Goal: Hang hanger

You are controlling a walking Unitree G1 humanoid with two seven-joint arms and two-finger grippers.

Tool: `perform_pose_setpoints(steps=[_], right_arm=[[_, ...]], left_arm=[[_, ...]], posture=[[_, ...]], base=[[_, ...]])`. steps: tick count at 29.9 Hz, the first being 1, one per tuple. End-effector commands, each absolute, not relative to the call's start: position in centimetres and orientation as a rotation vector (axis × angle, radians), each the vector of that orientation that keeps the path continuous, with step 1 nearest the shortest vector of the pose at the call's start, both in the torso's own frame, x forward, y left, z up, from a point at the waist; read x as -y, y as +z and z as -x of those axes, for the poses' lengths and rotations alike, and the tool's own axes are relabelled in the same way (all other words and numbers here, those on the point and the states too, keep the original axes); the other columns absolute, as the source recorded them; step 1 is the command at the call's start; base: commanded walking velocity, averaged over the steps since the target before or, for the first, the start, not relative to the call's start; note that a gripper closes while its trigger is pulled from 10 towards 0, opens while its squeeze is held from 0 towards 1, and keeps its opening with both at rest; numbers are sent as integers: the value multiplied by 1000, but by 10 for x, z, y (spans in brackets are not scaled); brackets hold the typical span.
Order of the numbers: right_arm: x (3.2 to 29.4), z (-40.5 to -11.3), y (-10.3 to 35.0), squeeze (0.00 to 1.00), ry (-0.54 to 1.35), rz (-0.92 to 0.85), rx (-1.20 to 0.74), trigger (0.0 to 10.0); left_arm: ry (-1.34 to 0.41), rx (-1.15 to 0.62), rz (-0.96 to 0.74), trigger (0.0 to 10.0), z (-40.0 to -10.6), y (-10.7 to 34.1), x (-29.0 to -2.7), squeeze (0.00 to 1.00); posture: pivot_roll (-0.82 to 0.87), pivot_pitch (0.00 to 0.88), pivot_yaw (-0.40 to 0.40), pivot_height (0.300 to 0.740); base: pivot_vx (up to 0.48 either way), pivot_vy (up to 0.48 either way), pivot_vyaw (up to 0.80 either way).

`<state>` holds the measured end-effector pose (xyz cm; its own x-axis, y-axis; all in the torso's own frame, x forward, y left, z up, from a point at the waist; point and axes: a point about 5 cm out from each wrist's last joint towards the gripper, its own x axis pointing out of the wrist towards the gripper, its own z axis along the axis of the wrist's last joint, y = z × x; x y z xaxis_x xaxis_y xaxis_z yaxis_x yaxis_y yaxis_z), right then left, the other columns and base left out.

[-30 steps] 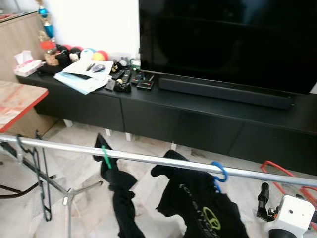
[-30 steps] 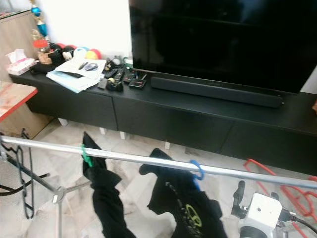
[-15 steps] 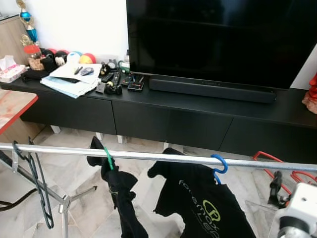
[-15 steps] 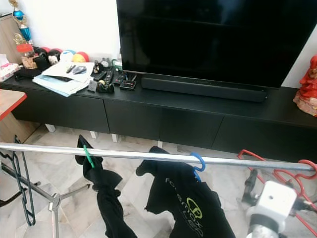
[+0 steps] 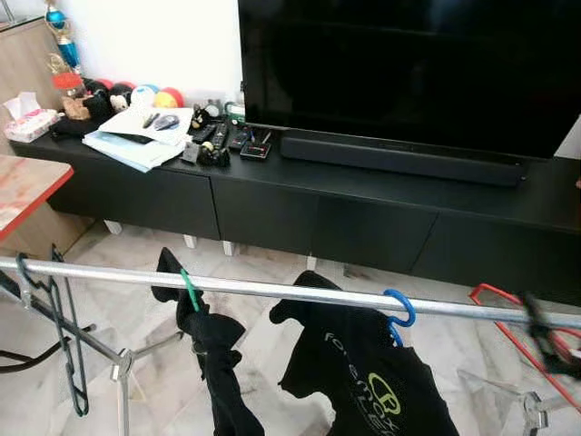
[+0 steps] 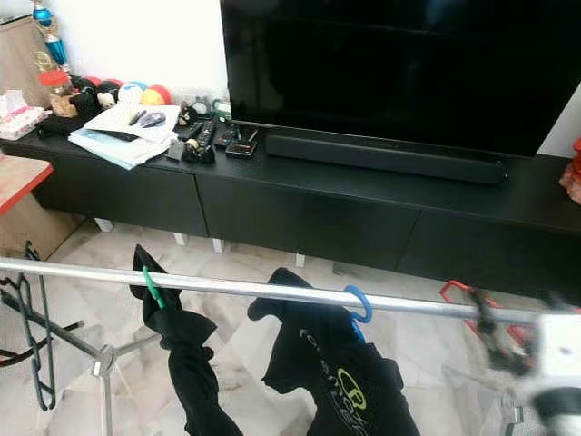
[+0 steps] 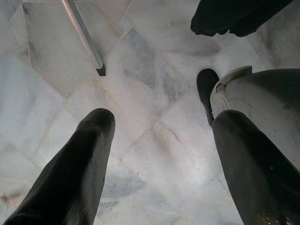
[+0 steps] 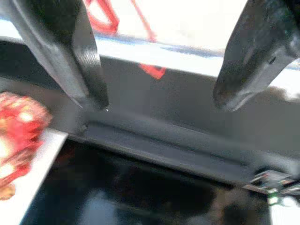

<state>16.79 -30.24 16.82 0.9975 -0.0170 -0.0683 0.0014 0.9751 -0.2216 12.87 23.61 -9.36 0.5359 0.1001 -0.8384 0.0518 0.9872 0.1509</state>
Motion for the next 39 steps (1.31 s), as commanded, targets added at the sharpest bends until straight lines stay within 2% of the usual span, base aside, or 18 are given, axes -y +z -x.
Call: perform_pose_setpoints(steps=[1, 4, 10, 17, 22, 30, 36, 39], right_arm=[[284, -165, 168, 0, 166, 184, -95, 10000], [242, -145, 151, 0, 521, 149, -226, 10000], [235, -139, 132, 0, 612, 87, -337, 10000], [244, -156, 107, 0, 508, 183, -404, 10000], [236, -179, 90, 0, 447, 207, -394, 10000], [214, -194, 79, 0, 518, 185, -372, 10000], [210, -205, 74, 0, 511, 218, -356, 10000], [213, -218, 77, 0, 436, 234, -304, 10000]], left_arm=[[13, -1030, -184, 10000, -126, -95, -237, 0], [13, -1015, -182, 10000, -131, -93, -237, 0], [6, -1006, -186, 10000, -133, -92, -237, 0], [-7, -1006, -190, 10000, -133, -93, -235, 0], [-15, -1000, -189, 10000, -134, -93, -232, 0], [-24, -995, -190, 10000, -134, -93, -230, 0], [-24, -988, -187, 10000, -135, -93, -228, 0], [-23, -988, -186, 10000, -135, -93, -228, 0]], posture=[[-153, 71, 15, 740], [-140, 66, 15, 740], [-142, 62, 20, 740], [-132, 51, 22, 740], [-121, 45, 19, 740], [-111, 47, 18, 740], [-106, 52, 14, 740], [-99, 54, 13, 740]], base=[[0, 0, 0], [0, 0, 0], [0, 0, 0], [0, 0, 0], [0, 0, 0], [0, 0, 0], [0, 0, 0], [0, 0, 0]])
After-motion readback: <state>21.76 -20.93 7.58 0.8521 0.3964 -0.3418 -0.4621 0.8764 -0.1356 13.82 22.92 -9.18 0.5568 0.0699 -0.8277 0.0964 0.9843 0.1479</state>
